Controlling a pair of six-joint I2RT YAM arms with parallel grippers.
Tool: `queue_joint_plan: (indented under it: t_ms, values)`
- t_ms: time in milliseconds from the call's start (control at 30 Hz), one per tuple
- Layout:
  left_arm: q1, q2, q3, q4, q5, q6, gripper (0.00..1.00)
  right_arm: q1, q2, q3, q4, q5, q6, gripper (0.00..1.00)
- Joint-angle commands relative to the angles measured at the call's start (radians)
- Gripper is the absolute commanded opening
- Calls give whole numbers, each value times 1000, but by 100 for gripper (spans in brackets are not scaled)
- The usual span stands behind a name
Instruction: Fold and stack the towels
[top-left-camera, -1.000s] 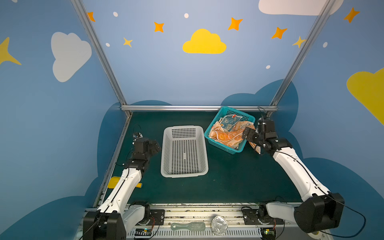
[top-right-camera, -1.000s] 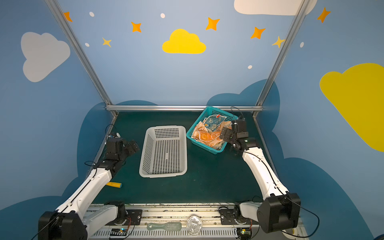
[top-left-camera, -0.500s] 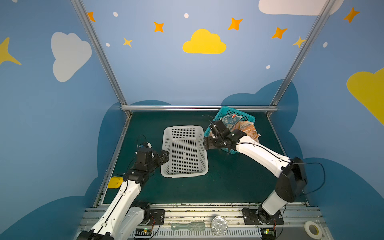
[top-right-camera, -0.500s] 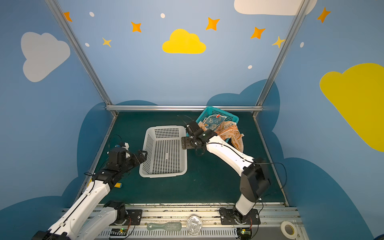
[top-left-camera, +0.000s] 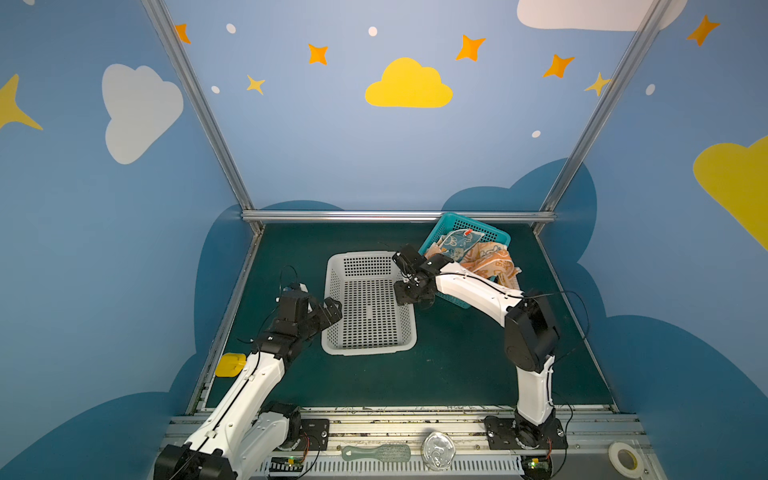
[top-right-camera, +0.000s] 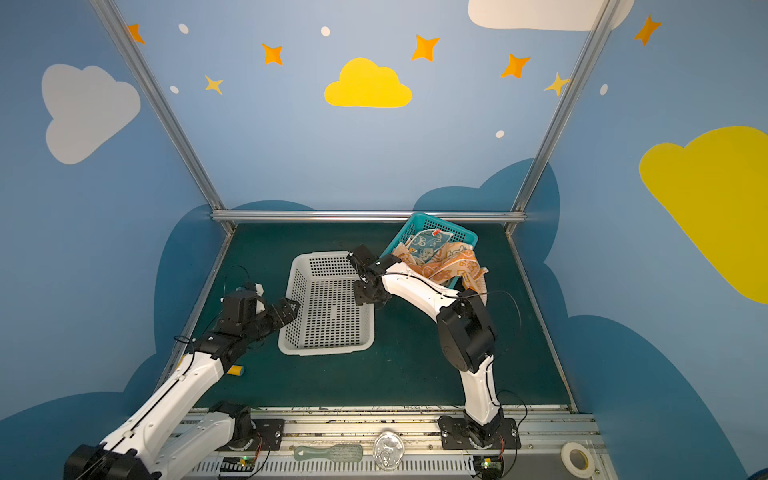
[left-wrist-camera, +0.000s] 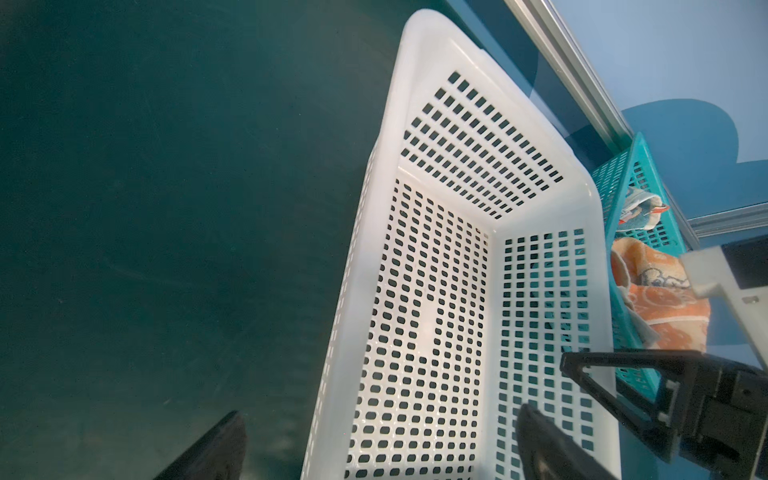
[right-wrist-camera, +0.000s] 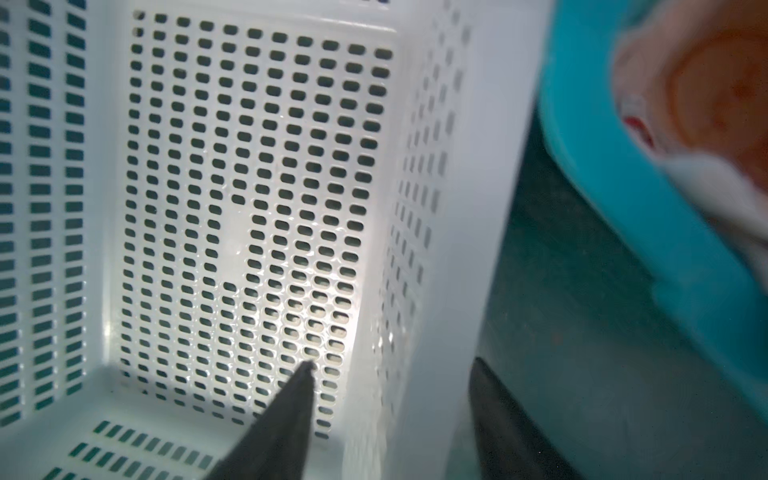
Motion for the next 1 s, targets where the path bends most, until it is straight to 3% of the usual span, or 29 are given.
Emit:
queue_joint_plan:
  t_ms: [0,233,533,667,800,967]
  values:
    - [-3,7,11,-54,-2,-29,100,-4,74,105,-45,-22,-49,40]
    - [-15,-57,5,-158,-28,-87,100,-4,233,334,-67,-71,-133,19]
    - [-18,-92,21,-201,-65,-69,100,-2,451,638,-80,-123,-302,19]
    - [-18,-66,20,-174,-46,-39,100,-1,447,663,-12,-102,-310,31]
    - [-18,-49,14,-146,-29,-24,100,-1,375,631,61,-50,-233,55]
    - [-18,-48,-29,-45,-10,-41,100,0,288,629,-7,18,-192,86]
